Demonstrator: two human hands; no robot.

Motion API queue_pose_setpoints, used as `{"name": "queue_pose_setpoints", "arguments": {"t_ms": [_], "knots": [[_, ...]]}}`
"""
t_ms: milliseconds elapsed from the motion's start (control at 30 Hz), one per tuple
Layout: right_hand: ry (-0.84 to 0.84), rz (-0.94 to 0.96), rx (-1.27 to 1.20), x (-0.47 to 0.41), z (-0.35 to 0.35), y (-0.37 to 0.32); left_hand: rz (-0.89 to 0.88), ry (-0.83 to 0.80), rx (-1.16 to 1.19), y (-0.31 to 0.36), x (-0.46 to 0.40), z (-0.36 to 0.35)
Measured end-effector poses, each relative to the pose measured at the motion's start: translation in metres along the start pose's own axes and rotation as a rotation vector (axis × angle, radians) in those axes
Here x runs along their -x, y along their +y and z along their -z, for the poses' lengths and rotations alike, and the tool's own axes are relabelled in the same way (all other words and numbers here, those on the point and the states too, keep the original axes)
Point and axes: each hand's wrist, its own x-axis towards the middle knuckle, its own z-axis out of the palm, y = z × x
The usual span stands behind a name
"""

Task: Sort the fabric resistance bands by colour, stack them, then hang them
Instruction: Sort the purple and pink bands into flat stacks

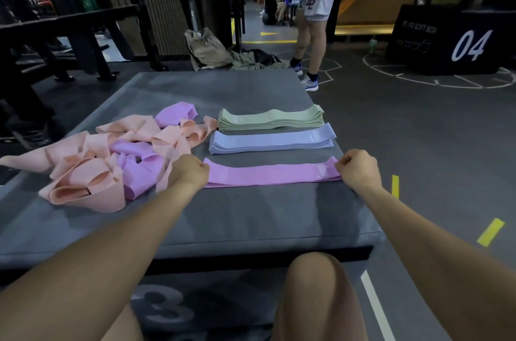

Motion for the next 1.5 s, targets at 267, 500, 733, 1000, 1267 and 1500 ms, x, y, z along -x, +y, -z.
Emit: {"name": "queue_pose_setpoints", "arguments": {"t_ms": [267, 500, 733, 1000, 1267, 1500], "knots": [[0.029, 0.028, 0.054, 0.0, -0.006, 0.002, -0.012, 0.002, -0.05, 0.0, 0.002, -0.002], [0.054, 0.067, 0.112, 0.001, -0.008, 0.003, -0.072, 0.012, -0.084, -0.004, -0.001, 0.0], [-0.158, 0.519, 0.174, 0.014, -0.021, -0.03, -0.44, -0.195, 0.042, -0.011, -0.002, 0.013], [-0.496, 0.675, 0.252, 0.017, -0.043, -0.05, -0.44, -0.432, 0.021, -0.024, -0.016, 0.011], [-0.47, 0.687, 0.225, 0.012, -0.045, -0.045, -0.47, -0.427, 0.067, -0.031, -0.024, 0.009], [-0.465, 0.677, 0.233, 0.013, -0.043, -0.045, -0.44, -0.506, 0.11, -0.035, -0.025, 0.011]]}}
